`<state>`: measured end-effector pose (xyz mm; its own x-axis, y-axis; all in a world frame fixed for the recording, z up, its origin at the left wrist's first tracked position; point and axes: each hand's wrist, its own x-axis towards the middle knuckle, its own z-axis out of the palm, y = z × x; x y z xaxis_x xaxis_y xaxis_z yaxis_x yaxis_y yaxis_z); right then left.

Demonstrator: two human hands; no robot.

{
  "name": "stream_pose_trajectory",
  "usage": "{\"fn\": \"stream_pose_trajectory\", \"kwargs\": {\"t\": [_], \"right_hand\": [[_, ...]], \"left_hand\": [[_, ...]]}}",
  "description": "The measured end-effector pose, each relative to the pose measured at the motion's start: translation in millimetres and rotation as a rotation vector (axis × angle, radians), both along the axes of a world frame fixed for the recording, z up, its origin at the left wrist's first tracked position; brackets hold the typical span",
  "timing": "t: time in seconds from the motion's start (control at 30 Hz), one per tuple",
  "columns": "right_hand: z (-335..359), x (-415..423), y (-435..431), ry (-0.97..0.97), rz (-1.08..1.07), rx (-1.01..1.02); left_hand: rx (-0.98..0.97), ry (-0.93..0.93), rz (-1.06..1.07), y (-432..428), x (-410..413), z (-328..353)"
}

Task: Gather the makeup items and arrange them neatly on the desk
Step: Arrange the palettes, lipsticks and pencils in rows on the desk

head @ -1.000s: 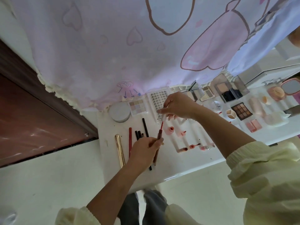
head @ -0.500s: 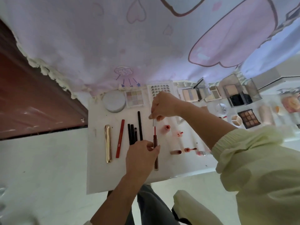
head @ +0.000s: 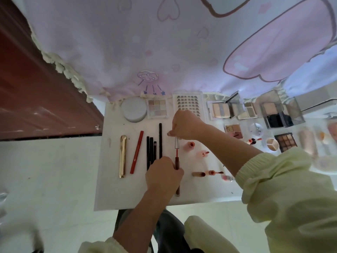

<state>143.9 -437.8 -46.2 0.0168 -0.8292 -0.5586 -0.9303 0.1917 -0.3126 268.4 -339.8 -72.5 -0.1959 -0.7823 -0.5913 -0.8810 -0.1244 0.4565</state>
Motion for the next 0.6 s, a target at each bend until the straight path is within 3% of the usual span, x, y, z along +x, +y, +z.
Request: {"fn": "stream_pose_trajectory", "kwargs": {"t": [0.6], "right_hand": [[-4.5,-0.7,6.1,0.008,0.059,0.031]], "left_hand": [[-0.01,-0.083,-0.086,0.9,-1.2,0.5]]}}
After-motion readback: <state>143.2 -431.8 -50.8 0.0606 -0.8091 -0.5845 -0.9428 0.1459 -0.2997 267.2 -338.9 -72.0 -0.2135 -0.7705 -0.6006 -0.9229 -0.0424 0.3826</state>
